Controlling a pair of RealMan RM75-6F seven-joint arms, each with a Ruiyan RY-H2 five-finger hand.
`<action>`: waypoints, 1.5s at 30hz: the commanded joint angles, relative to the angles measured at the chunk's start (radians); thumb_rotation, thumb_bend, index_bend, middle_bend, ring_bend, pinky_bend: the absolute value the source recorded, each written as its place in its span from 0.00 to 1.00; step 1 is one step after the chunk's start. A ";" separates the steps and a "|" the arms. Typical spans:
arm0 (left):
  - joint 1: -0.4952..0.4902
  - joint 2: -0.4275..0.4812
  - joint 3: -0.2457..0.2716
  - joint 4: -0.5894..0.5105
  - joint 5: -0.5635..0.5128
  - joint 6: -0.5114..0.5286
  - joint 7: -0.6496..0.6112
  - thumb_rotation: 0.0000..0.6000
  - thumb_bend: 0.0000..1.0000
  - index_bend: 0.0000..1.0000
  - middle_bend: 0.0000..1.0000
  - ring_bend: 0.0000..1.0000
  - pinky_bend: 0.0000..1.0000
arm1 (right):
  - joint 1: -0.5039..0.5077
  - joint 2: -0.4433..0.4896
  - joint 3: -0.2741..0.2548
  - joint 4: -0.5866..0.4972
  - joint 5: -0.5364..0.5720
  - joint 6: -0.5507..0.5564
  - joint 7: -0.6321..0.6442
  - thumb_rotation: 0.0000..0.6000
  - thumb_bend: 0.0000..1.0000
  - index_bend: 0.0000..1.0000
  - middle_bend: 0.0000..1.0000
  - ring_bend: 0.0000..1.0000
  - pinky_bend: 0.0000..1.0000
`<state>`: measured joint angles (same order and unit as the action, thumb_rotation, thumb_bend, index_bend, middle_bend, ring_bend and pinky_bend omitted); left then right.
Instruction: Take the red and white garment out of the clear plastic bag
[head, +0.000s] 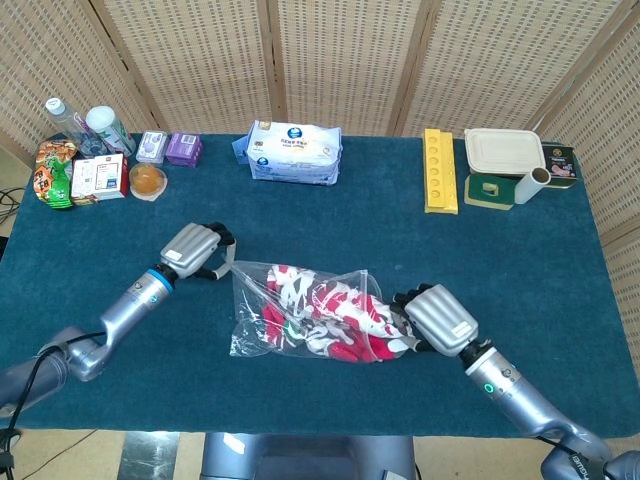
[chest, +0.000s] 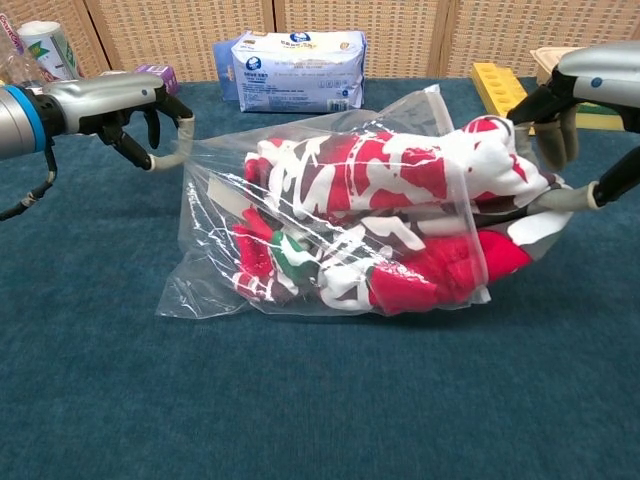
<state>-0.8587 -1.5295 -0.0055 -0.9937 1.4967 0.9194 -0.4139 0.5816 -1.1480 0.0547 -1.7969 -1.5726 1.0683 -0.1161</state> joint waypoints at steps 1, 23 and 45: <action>0.014 0.013 -0.002 -0.004 -0.008 0.007 -0.003 1.00 0.48 0.93 0.46 0.29 0.43 | -0.005 0.004 0.003 0.005 0.006 0.007 0.003 1.00 0.55 0.73 0.51 0.57 0.49; 0.159 0.172 -0.015 -0.055 -0.075 0.069 0.056 1.00 0.49 0.93 0.46 0.30 0.44 | -0.076 0.077 0.037 0.056 0.076 0.101 0.052 1.00 0.55 0.73 0.52 0.57 0.50; 0.219 0.307 -0.049 -0.206 -0.192 -0.027 0.179 1.00 0.00 0.00 0.03 0.00 0.08 | -0.152 0.121 0.025 0.100 0.088 0.156 0.066 1.00 0.22 0.18 0.18 0.25 0.27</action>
<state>-0.6509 -1.2447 -0.0500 -1.1773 1.3238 0.8974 -0.2589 0.4339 -1.0294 0.0782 -1.6976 -1.4834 1.2180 -0.0547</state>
